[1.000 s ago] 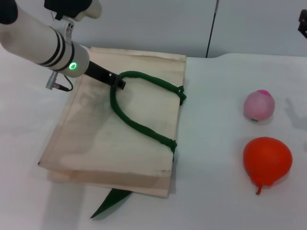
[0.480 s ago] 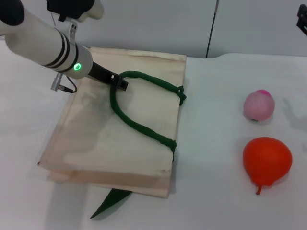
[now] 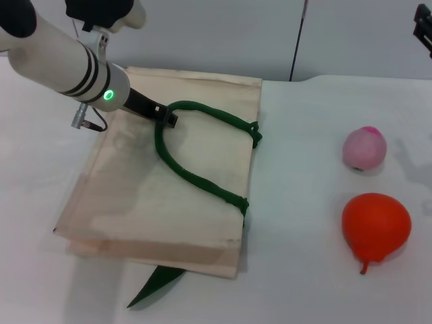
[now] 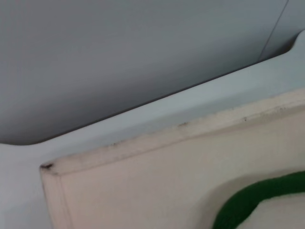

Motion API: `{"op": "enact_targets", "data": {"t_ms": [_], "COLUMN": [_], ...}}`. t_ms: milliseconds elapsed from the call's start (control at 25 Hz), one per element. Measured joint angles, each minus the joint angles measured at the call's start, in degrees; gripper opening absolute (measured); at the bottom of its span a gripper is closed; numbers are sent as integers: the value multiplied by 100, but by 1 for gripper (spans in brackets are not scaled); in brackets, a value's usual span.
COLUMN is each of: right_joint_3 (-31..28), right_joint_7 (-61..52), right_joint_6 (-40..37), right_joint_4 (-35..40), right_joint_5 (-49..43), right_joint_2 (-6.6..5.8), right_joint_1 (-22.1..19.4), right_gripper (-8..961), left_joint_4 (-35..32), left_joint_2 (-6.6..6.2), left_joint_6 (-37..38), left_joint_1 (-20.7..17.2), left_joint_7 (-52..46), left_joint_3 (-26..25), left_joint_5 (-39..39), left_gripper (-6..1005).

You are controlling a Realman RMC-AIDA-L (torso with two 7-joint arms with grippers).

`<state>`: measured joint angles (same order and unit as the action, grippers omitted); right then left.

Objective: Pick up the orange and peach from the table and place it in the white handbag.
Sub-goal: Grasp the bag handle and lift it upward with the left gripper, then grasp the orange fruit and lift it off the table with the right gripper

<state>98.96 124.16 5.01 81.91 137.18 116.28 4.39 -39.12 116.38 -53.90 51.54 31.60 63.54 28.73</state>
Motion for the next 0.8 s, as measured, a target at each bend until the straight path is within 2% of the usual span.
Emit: {"op": "enact_targets", "data": {"t_ms": [360,600,800], "right_joint_3": [23,52,62], "right_joint_7": [3,10,16], "right_joint_6": [0,0,0], "right_joint_4": [10,10,10], "right_joint_5": [2,2,2], "right_joint_2": [0,0,0], "right_joint_1": [4,21,24], "right_gripper": [669,669,670], "left_joint_4": [7,215,249], "left_joint_2": [-10,-11,-10], "left_joint_6": [224,267,301], "left_joint_1": [-48,54,65], "left_joint_7": [8,54,68], "left_joint_3": [-7,-1,1], "left_joint_5": [0,-25,-81], "left_gripper": [285,137,127]}}
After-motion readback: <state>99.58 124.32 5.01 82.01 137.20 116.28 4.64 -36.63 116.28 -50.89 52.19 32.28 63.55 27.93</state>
